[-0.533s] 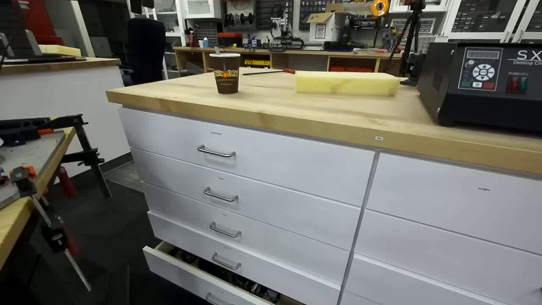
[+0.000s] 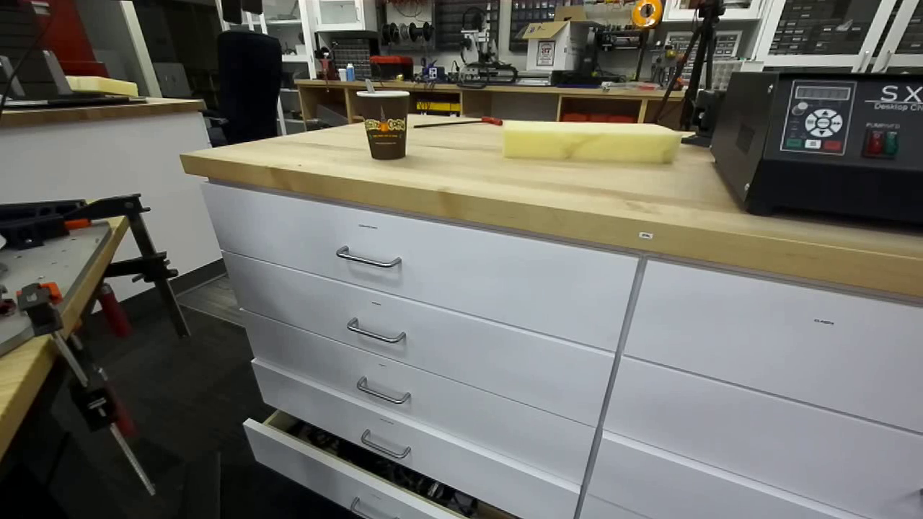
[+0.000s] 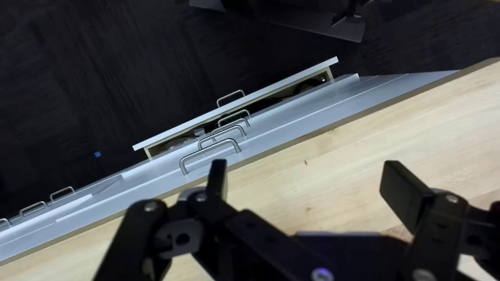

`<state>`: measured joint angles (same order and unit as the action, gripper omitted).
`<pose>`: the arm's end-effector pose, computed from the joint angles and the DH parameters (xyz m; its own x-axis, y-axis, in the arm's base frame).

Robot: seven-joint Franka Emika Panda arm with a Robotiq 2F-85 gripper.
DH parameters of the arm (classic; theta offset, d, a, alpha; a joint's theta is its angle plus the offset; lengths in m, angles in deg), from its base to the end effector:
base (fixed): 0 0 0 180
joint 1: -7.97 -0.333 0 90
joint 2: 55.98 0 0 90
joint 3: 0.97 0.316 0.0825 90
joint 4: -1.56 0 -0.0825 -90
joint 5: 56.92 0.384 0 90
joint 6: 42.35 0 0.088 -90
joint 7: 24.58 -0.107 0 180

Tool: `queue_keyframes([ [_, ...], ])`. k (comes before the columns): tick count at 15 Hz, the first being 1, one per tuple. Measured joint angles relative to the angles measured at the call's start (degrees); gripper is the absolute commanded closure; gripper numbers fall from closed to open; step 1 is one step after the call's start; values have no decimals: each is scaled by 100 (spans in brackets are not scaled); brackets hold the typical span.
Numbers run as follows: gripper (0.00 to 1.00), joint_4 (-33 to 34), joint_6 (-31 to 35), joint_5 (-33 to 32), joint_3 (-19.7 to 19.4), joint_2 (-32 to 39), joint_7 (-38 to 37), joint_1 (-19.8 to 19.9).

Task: Remove the marker from the cup and place it on the table

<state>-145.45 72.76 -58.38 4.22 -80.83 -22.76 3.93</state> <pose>0.3807 0.0597 0.4023 0.9740 0.1882 -0.1266 0.1963 -0.9790 0.0555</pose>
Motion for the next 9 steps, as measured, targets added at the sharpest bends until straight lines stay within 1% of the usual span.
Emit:
queue_keyframes([
  [6, 0, 49, 71, 0, -19, 106, 0, 0],
  [9, 0, 328, 379, -1, -50, 591, 23, 10],
])
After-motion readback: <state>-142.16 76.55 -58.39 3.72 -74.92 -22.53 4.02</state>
